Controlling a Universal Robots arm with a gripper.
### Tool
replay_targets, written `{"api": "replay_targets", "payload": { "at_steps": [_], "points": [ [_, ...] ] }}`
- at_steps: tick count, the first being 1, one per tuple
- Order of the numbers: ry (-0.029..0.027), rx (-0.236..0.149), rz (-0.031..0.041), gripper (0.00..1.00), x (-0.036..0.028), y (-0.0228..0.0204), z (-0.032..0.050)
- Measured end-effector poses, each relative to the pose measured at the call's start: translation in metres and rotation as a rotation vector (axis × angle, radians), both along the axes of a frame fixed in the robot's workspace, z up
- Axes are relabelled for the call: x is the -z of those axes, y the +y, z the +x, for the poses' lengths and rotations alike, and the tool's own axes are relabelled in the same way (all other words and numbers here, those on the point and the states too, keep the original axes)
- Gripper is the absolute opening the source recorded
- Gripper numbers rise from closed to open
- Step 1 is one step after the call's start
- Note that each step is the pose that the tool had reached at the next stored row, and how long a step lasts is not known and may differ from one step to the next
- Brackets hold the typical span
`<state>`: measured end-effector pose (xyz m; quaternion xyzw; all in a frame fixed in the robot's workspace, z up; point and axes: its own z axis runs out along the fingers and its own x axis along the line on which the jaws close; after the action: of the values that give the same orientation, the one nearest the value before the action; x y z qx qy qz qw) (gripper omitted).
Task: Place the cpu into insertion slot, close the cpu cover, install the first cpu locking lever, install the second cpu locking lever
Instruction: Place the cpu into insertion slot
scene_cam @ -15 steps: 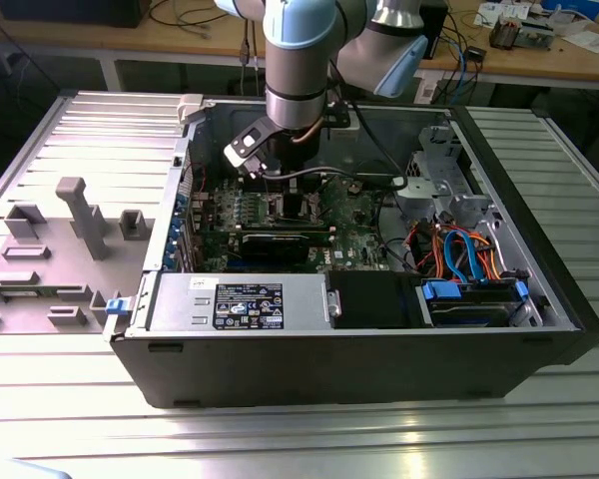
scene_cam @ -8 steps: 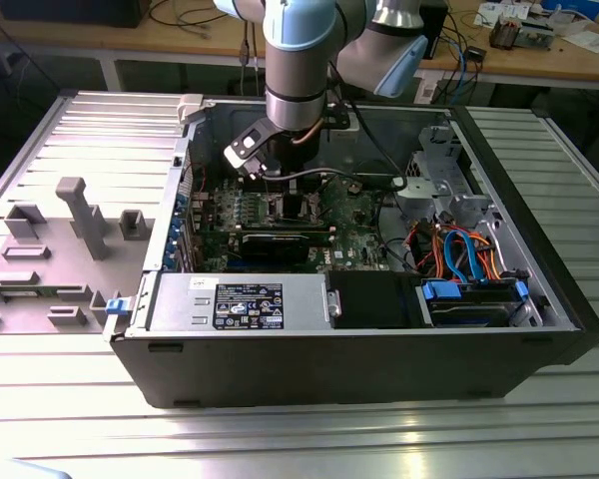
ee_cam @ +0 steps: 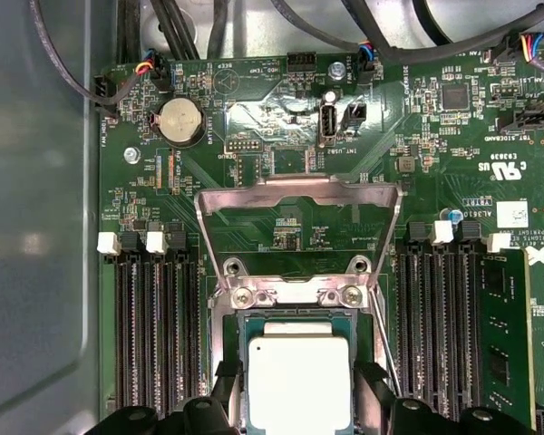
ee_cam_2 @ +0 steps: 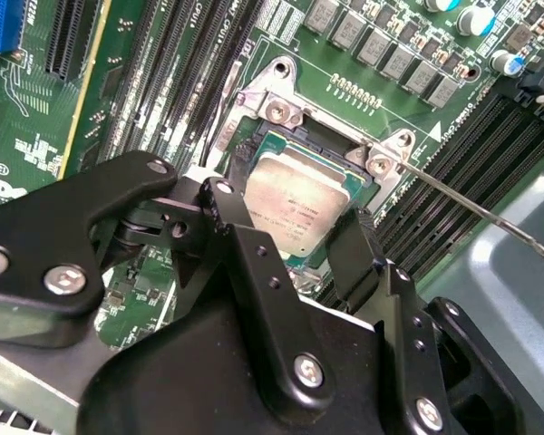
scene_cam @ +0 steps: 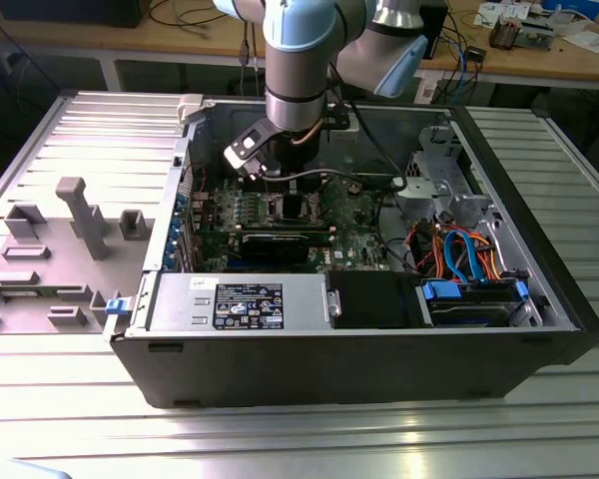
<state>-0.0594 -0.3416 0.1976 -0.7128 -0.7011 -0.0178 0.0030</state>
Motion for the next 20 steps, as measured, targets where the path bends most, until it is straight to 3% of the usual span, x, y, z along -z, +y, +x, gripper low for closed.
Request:
{"api": "replay_targets", "payload": {
  "at_steps": [20],
  "points": [
    [0.0005, 0.001, -0.001, 0.62, -0.0021, -0.0001, 0.002]
  ]
}}
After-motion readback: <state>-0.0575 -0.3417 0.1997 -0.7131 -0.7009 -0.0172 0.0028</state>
